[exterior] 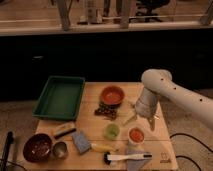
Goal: Place apple in paper cup
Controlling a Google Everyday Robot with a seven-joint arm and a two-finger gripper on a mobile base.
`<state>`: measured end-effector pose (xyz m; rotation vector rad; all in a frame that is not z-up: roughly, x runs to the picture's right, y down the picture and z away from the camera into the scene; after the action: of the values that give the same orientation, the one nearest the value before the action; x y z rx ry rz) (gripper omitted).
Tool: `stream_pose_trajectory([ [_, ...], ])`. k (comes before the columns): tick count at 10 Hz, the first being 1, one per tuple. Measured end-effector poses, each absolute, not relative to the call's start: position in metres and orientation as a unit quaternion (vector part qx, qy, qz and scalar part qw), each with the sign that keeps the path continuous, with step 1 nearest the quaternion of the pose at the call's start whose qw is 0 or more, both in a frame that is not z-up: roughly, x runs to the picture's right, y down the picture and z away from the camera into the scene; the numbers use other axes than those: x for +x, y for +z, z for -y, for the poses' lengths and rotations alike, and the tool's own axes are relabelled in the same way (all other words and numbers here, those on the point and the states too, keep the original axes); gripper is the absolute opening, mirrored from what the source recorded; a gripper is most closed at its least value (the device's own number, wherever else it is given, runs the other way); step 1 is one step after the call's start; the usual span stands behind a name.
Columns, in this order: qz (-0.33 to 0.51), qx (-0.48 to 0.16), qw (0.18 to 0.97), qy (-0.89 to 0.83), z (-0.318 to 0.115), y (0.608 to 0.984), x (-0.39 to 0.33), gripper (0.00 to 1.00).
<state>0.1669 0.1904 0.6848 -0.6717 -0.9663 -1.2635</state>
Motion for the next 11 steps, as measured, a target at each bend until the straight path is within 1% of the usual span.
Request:
stream_pose_trajectory([
  [11,0.426,-0.299,0.647,-0.557,-0.188,0.6864,0.1685,0.8],
])
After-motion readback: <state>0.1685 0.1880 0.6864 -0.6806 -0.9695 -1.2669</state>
